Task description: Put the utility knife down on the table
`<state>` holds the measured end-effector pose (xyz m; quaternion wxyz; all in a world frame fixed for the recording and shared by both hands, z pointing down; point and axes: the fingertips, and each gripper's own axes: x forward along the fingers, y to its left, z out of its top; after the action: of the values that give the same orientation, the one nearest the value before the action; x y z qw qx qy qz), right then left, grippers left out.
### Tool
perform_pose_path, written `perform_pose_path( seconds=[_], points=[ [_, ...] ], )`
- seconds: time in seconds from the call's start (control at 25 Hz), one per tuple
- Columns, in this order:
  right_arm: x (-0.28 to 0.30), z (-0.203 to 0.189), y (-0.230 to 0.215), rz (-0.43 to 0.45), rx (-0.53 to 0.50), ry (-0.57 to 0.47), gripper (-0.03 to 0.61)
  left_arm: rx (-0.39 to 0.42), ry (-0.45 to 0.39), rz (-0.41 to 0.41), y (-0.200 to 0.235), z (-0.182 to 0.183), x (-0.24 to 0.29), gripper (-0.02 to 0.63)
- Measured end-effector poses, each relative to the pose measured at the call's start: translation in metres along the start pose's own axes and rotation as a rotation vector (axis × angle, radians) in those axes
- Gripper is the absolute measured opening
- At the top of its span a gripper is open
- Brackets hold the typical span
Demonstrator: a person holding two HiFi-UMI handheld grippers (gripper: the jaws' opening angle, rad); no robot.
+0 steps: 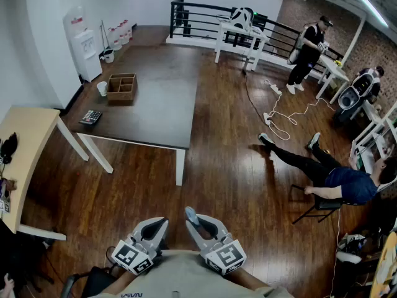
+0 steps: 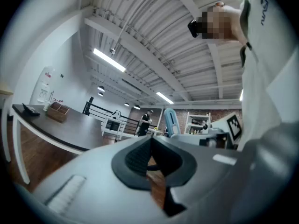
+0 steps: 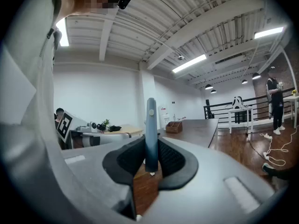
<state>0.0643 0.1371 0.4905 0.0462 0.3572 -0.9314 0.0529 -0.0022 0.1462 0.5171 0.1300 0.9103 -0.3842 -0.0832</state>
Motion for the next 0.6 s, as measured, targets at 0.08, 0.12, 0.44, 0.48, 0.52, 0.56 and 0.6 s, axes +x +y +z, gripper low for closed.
perform_pose_path(
  seconds=[0.08, 0.12, 0.44, 0.48, 0.52, 0.56, 0.6],
  points=[
    [0.023, 0.005, 0.006, -0.007, -0.002, -0.004, 0.072, 0.001, -0.007, -0.002, 0.024, 0.011, -0.007, 0.002],
    [0.035, 0.007, 0.009, -0.012, 0.0, -0.003, 0.074, 0.0, -0.01, -0.003, 0.035, 0.017, -0.01, 0.002],
    [0.123, 0.041, 0.039, -0.026, 0.002, 0.003, 0.074, -0.016, -0.02, 0.008, 0.113, 0.067, -0.048, 0.002],
    [0.133, 0.041, 0.043, -0.026, 0.003, 0.012, 0.074, -0.019, -0.018, 0.015, 0.123, 0.067, -0.054, 0.002],
    [0.143, 0.038, 0.046, -0.028, 0.007, 0.022, 0.074, -0.022, -0.018, 0.025, 0.132, 0.067, -0.061, 0.002],
    [0.153, 0.034, 0.049, -0.028, 0.011, 0.033, 0.074, -0.025, -0.021, 0.037, 0.142, 0.068, -0.068, 0.002],
    [0.162, 0.032, 0.052, -0.026, 0.013, 0.041, 0.074, -0.029, -0.025, 0.052, 0.152, 0.069, -0.074, 0.002]
  ],
)
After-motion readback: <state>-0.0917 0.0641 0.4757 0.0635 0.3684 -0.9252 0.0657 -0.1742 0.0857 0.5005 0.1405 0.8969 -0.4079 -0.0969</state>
